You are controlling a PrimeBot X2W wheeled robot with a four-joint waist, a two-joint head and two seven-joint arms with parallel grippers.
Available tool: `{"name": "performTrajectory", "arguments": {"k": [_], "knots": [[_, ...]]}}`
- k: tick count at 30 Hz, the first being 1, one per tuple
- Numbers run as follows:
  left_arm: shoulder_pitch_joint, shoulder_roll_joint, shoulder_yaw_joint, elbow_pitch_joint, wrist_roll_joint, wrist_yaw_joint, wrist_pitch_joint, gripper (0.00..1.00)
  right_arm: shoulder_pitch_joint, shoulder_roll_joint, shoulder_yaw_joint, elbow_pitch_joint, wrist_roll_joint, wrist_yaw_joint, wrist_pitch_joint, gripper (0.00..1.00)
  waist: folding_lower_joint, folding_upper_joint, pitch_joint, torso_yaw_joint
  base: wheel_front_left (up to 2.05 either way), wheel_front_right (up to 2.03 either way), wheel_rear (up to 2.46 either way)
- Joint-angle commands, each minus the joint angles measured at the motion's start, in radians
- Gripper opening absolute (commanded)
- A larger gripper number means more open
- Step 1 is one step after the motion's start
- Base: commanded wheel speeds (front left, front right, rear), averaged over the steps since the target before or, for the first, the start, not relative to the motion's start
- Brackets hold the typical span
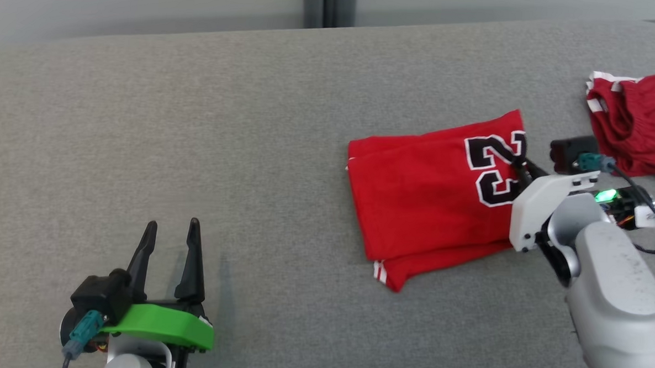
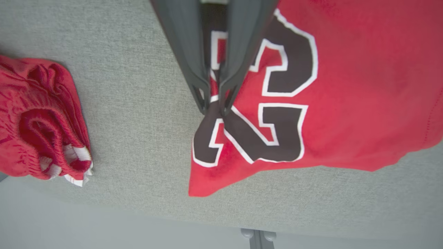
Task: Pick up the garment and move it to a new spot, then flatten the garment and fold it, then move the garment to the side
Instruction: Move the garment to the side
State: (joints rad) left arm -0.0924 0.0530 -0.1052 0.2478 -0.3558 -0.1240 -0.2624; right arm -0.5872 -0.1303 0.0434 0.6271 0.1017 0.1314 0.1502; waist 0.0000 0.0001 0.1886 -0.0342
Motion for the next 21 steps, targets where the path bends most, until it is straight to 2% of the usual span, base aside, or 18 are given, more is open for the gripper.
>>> {"name": "performTrajectory", "arguments": {"k": [1, 7, 12, 21], "knots": [[-0.019, 0.001, -0.004, -0.005, 0.013, -0.005, -0.003, 1.0, -0.012, -0.023, -0.016, -0.014, -0.008, -0.002, 0.003, 0.0, 0.0, -0.0001, 0.042, -0.076, 0.0, 0.0, 0.0], [-0.053, 0.015, -0.026, -0.012, 0.032, -0.007, -0.003, 1.0, -0.023, -0.064, -0.076, -0.076, -0.022, -0.002, 0.004, 0.0, 0.0, -0.0001, 0.09, -0.185, 0.0, 0.0, 0.0], [-0.085, 0.031, -0.055, -0.006, 0.039, -0.008, -0.003, 1.0, -0.026, -0.051, -0.116, -0.106, -0.026, -0.002, -0.006, 0.0, 0.0, -0.0001, 0.123, -0.261, 0.0, 0.0, 0.0], [-0.106, 0.061, -0.087, 0.003, 0.022, -0.008, -0.003, 1.0, -0.061, -0.013, -0.118, -0.108, -0.044, -0.002, -0.027, 0.0, 0.0, -0.0001, 0.141, -0.316, 0.0, 0.0, 0.0]]}}
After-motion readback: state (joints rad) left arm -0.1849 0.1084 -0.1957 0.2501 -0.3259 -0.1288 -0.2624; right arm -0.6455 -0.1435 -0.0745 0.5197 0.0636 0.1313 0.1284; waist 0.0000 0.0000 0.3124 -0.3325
